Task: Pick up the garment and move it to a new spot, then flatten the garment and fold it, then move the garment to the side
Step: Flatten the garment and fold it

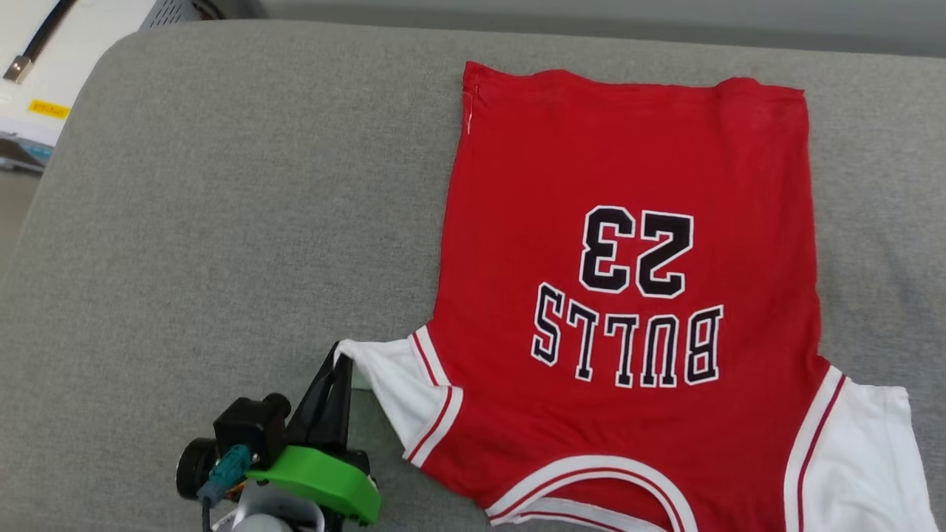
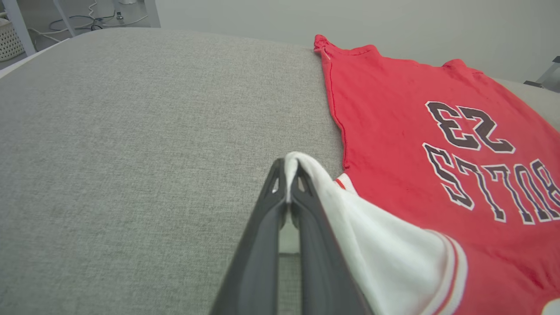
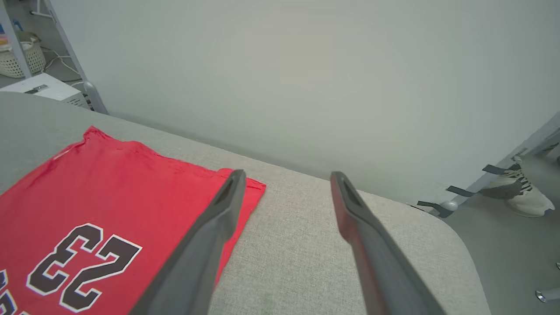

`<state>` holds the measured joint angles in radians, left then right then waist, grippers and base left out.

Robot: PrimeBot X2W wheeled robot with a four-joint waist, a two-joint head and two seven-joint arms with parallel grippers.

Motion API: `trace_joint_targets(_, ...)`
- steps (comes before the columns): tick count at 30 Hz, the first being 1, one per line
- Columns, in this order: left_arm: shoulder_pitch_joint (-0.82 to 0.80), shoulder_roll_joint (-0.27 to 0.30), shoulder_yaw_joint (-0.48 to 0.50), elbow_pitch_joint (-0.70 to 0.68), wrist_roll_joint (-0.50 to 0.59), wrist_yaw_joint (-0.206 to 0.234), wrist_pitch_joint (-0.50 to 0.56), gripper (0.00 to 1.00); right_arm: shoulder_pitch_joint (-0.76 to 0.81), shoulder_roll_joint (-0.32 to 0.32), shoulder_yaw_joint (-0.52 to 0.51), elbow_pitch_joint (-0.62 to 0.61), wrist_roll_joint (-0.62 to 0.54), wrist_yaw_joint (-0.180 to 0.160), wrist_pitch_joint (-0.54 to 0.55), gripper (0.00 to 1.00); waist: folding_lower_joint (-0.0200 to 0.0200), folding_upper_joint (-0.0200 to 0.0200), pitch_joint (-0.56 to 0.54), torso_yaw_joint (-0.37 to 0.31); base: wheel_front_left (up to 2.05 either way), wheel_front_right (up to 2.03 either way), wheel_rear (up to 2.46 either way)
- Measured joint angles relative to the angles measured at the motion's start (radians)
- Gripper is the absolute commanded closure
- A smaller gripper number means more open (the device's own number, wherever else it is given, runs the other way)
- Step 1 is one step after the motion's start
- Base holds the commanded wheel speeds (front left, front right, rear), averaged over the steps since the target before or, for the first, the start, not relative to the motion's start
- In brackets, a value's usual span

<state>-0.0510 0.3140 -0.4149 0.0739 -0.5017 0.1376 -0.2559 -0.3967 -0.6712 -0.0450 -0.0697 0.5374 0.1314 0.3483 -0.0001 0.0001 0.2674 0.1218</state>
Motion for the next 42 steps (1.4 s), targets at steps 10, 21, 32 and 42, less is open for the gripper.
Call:
trace_joint_targets(10,-0.094,-0.12,0.026,-0.011,0.091,-0.07,0.0,1.0,-0.394,-0.114,0.168,0.207,0.112,0.0,0.499,0.0,0.0001,0.0,0.163,0.086,0.0,0.0,0.0)
trace_joint_targets(21,-0.129,-0.214,0.059,-0.033,0.17,-0.14,0.0,1.0,-0.597,-0.105,0.225,0.385,0.058,0.0,0.695,0.0,0.0002,0.0,0.318,0.196,0.0,0.0,0.0)
trace_joint_targets(32,-0.134,-0.248,0.098,-0.027,0.206,-0.17,0.0,1.0,-0.597,-0.147,0.266,0.437,0.084,-0.001,0.686,0.67,0.0,0.0,0.399,0.259,0.0,0.0,0.0)
trace_joint_targets(42,-0.093,-0.255,0.16,-0.011,0.239,-0.184,0.0,1.0,-0.536,-0.15,0.351,0.444,0.108,-0.001,0.471,1.0,0.0001,0.0,0.308,0.221,0.0,0.0,0.0)
